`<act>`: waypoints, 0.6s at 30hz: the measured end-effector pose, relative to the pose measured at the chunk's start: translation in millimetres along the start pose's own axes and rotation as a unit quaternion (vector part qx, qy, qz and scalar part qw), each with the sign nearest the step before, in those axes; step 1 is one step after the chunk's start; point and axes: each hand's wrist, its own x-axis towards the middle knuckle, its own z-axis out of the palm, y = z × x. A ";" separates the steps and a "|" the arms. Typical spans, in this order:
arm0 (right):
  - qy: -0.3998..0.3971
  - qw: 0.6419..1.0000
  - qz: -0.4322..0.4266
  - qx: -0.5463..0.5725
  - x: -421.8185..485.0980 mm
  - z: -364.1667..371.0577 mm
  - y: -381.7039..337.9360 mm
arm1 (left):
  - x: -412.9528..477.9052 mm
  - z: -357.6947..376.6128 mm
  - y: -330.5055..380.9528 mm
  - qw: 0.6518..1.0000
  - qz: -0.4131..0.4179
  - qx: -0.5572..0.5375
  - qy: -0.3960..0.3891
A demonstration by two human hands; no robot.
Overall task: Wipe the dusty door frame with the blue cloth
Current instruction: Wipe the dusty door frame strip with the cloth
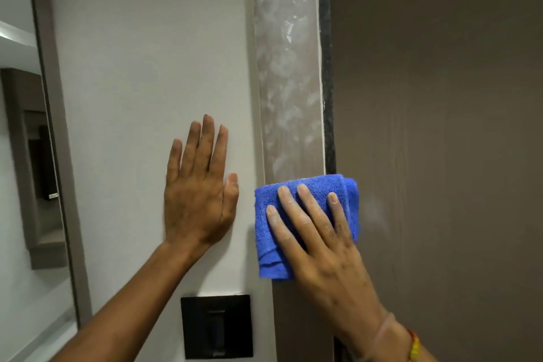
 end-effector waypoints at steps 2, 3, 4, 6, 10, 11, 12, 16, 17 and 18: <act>-0.063 0.998 0.011 -0.008 -4.1 7.4 -7.5 | 0.4 -0.7 -0.6 1.000 0.005 0.002 -0.001; -0.082 0.996 0.030 0.006 -7.0 7.9 -12.7 | 0.4 -0.7 -1.3 1.000 0.005 0.001 -0.001; -0.085 0.995 0.052 0.021 -9.0 6.9 -17.7 | 0.5 -0.7 -0.8 1.000 0.003 0.000 -0.001; -0.065 0.993 0.094 0.037 -11.8 6.4 -27.7 | 0.1 -0.2 -0.7 1.000 0.002 -0.002 -0.001; -0.066 0.984 0.161 0.028 -8.4 16.0 -34.7 | -0.5 -1.0 -1.9 1.000 0.003 -0.010 0.004; -0.061 0.985 0.162 0.009 -7.5 18.8 -35.4 | -0.5 -0.6 -1.7 1.000 0.004 -0.011 0.006; -0.054 0.986 0.158 -0.008 -8.1 21.8 -36.2 | -1.6 0.0 -1.3 1.000 0.004 -0.011 0.005; -0.010 0.993 0.110 -0.046 -0.9 32.3 -23.9 | -0.7 1.8 -2.0 1.000 0.005 -0.010 0.009; -0.004 0.994 0.102 -0.050 7.3 32.4 -18.9 | 0.0 1.9 -2.3 1.000 0.007 -0.008 0.008; 0.000 0.993 0.100 -0.056 18.4 30.9 -14.8 | 0.2 1.8 -2.9 1.000 0.009 -0.006 0.006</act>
